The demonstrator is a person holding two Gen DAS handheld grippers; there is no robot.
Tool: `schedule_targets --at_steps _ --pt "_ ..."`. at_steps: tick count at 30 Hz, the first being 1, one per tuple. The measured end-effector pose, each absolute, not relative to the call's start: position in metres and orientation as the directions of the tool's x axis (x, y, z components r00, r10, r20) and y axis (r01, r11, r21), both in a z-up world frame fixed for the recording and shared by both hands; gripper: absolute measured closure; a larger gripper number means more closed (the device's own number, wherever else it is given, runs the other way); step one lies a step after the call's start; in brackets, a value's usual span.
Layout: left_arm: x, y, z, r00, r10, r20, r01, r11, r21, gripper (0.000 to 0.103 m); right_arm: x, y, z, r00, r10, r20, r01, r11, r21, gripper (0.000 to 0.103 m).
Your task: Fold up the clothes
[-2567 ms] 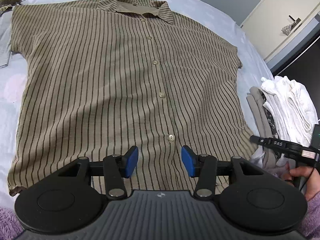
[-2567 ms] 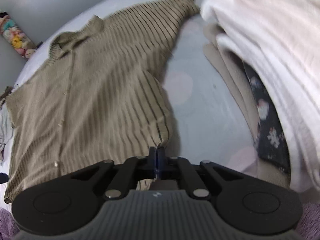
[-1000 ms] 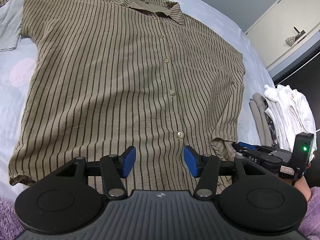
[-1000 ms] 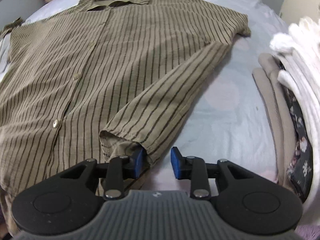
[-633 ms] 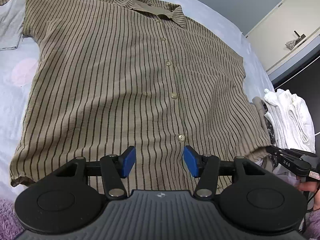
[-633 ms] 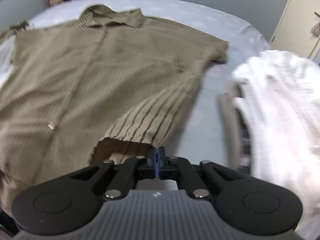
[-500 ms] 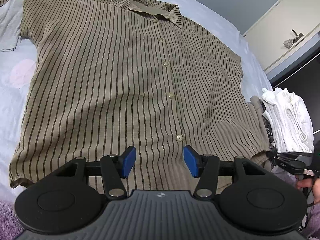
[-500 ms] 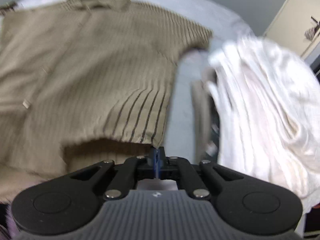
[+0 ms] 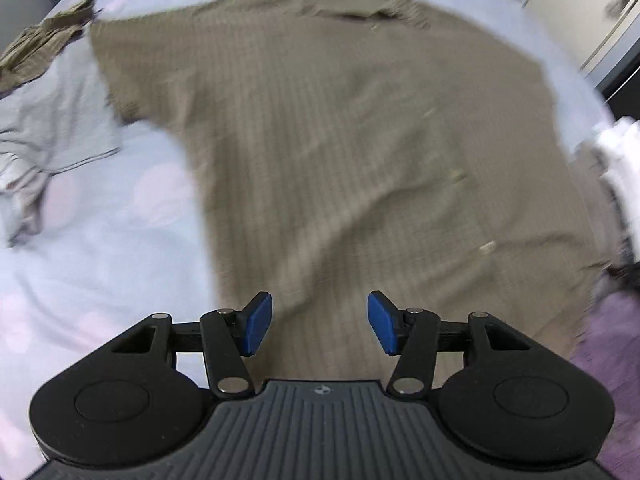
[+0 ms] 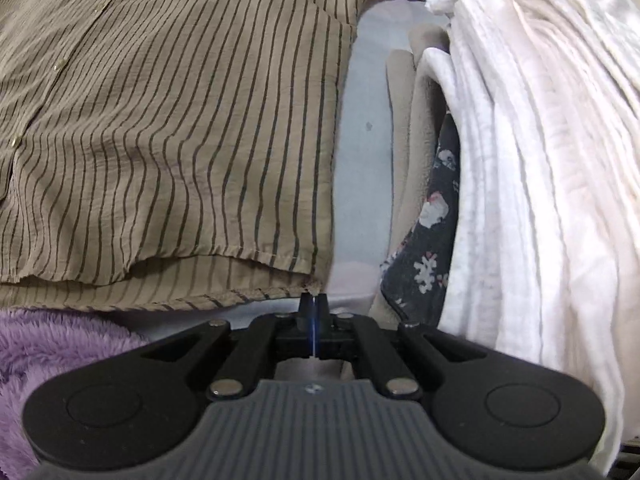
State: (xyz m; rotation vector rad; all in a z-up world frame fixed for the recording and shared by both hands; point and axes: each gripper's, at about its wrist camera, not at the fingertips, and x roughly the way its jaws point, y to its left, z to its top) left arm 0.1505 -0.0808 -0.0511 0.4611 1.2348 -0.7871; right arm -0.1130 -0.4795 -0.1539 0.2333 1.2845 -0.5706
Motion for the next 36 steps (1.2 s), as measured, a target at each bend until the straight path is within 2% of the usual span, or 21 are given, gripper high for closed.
schedule_targets --at_steps 5,8,12,14,17,22,28,30,32,34,36 --pt "0.151 -0.079 -0.063 0.110 -0.184 -0.977 0.798 0.602 -0.023 0.052 -0.120 -0.469 -0.134 0.241 -0.280 -0.929 0.527 0.842 -0.117 0.095" --pt "0.128 -0.088 -0.056 0.088 -0.223 -0.971 0.877 0.479 -0.031 0.052 -0.125 -0.454 -0.115 0.333 -0.258 -0.907 0.497 0.866 -0.064 0.091" --pt "0.091 -0.103 -0.053 0.046 -0.236 -0.971 0.955 0.296 -0.027 0.052 -0.117 -0.424 -0.099 0.429 -0.194 -0.882 0.388 0.922 -0.014 0.080" --pt "0.071 -0.109 -0.056 0.036 -0.201 -0.979 0.982 0.191 -0.003 0.052 -0.108 -0.410 -0.097 0.454 -0.154 -0.878 0.334 0.942 0.008 0.078" --pt "0.048 -0.112 -0.074 0.014 -0.084 -0.996 0.996 0.086 0.006 0.052 -0.098 -0.390 -0.100 0.471 -0.114 -0.875 0.284 0.958 0.028 0.072" --pt "0.046 -0.118 -0.115 -0.020 0.054 -0.998 0.995 0.104 -0.014 0.052 -0.090 -0.376 -0.108 0.483 -0.085 -0.871 0.269 0.962 0.055 0.072" --pt "0.058 -0.127 -0.148 0.005 0.118 -0.993 0.988 0.154 0.023 0.052 -0.093 -0.366 -0.113 0.497 -0.052 -0.866 0.232 0.970 0.076 0.065" --pt "0.058 -0.130 -0.162 -0.005 0.153 -0.988 0.989 0.147 0.018 0.062 -0.091 -0.358 -0.114 0.506 -0.017 -0.862 0.176 0.981 0.084 0.064" --pt "0.057 -0.130 -0.170 0.004 0.173 -0.985 0.991 0.134 0.028 0.094 -0.090 -0.351 -0.114 0.513 0.018 -0.858 0.120 0.989 0.092 0.064" --pt "0.056 -0.128 -0.174 0.015 0.187 -0.982 0.993 0.116 0.037 0.102 -0.088 -0.344 -0.114 0.517 0.053 -0.854 0.063 0.993 0.099 0.064" --pt "0.055 -0.125 -0.179 0.025 0.202 -0.979 0.994 0.096 0.046 0.103 -0.086 -0.337 -0.115 0.520 0.088 -0.850 0.006 0.994 0.106 0.062"
